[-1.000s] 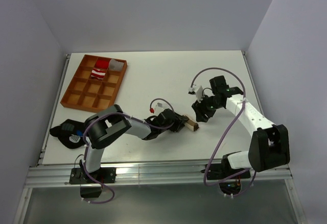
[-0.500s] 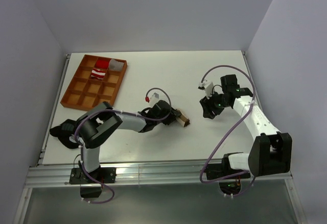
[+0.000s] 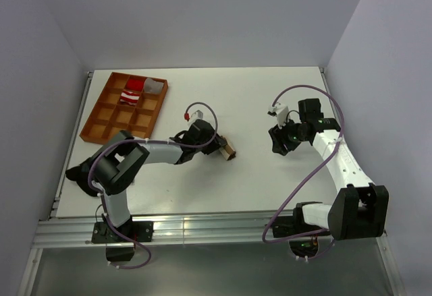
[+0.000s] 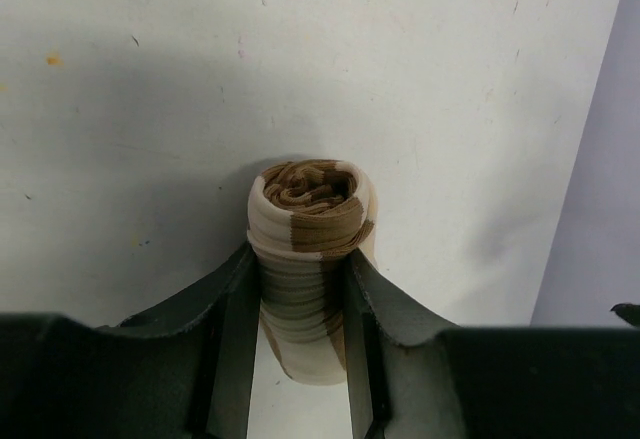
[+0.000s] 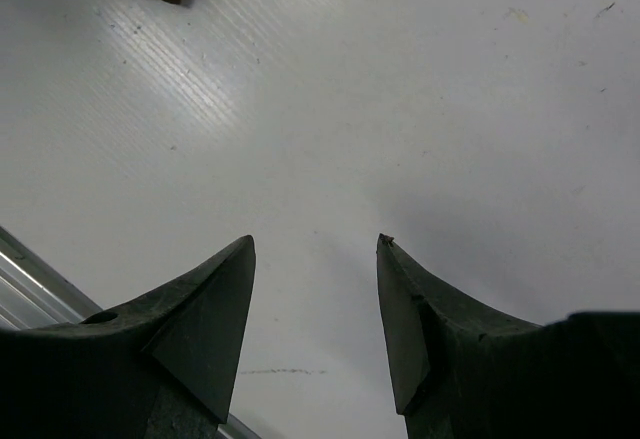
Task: Roll the socks
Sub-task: Pick up the sock at the center of the board, then place the sock in the storage box.
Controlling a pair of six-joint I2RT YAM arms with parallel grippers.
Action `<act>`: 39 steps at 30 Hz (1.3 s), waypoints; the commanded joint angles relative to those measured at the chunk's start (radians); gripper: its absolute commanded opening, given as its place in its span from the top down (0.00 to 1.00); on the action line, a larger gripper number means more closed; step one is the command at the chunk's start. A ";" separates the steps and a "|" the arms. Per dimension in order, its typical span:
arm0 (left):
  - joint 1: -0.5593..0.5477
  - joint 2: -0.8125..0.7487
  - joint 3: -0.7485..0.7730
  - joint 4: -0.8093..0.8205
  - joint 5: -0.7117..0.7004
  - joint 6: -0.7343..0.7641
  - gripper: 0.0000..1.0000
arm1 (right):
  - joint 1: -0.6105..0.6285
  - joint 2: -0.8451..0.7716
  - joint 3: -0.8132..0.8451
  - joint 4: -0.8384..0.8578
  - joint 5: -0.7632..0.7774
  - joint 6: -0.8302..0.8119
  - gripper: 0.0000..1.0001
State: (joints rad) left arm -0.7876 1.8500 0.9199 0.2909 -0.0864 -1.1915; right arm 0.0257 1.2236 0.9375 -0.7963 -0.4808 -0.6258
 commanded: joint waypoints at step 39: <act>0.771 -0.034 0.339 0.003 0.467 0.409 1.00 | -0.056 -0.042 -0.020 0.080 0.016 0.005 0.42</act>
State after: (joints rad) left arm -0.0689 1.7985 1.2366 0.1566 0.2703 -0.7414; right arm -0.0235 1.2133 0.9272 -0.7456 -0.4686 -0.6186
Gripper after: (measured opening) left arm 0.370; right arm 0.579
